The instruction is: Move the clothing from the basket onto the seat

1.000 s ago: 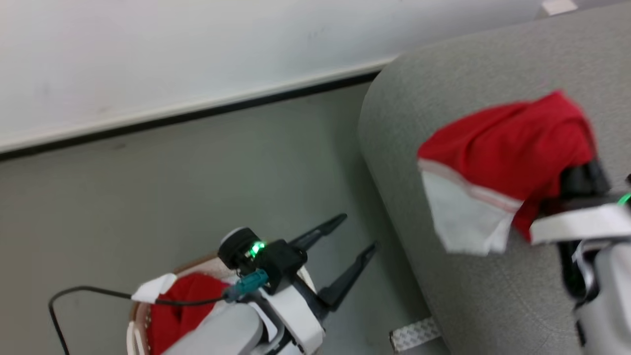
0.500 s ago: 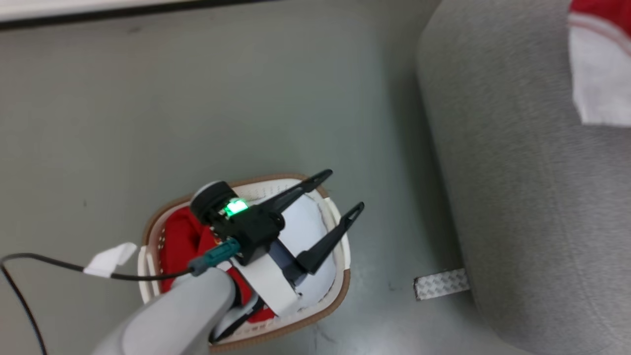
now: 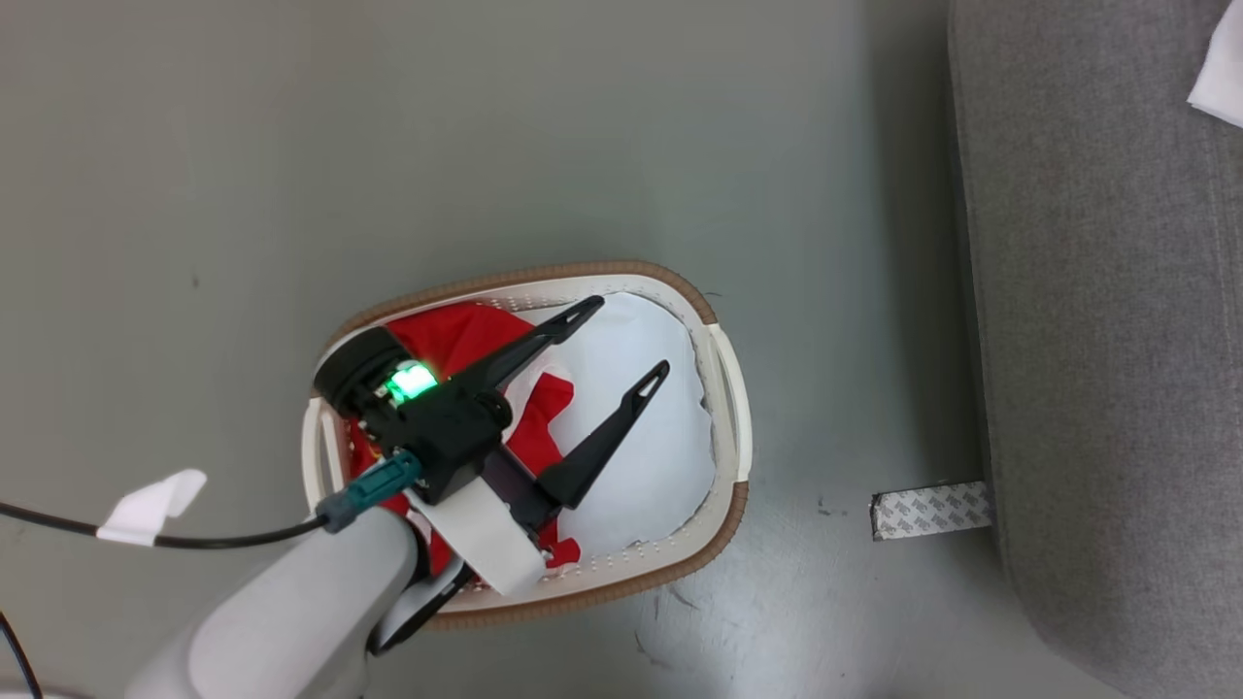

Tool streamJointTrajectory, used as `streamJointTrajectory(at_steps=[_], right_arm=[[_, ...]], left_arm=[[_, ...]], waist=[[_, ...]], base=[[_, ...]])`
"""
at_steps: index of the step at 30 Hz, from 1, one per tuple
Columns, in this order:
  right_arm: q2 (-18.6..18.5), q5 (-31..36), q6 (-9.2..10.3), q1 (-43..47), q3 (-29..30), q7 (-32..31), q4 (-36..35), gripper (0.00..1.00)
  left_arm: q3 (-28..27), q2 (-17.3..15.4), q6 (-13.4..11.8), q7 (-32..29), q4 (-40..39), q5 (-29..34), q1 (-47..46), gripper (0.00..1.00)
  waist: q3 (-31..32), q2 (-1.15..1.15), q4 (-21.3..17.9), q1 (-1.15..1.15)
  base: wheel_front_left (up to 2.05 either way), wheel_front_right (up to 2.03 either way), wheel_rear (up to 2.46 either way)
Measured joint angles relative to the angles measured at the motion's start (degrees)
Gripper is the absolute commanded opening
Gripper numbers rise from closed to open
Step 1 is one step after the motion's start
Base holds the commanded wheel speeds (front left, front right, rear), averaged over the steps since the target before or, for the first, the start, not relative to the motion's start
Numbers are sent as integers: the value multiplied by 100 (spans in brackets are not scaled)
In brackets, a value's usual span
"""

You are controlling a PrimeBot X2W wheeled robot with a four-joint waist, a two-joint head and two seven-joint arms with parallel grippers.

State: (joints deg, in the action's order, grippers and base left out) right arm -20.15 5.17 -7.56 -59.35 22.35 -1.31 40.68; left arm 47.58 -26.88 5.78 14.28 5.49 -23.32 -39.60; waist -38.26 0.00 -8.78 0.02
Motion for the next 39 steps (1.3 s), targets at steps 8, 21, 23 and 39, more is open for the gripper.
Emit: streamJointTrajectory(at_steps=[8,21,23,39], right_arm=[[26,494,1,185,487,-575,311,7],[260,500,1,808,52,-1316,445,100],[194,347,0,981,-214,-1384,380,100],[-645,-1637,1,2877,-1781,-1663,-2302,100]], left_arm=[[-45,-27,-5,37,23,-3,-14,100],[-56,157,-110,54,428,-236,301,100],[-80,248,-137,69,524,-292,425,100],[-1059,699,-486,86,895,-650,1421,100]], waist=[[17,0,2,0],[854,0,-133,-1],[1094,0,-146,-1],[3222,0,81,-4]], base=[[0,0,0],[0,0,0],[0,0,0],[0,0,0]])
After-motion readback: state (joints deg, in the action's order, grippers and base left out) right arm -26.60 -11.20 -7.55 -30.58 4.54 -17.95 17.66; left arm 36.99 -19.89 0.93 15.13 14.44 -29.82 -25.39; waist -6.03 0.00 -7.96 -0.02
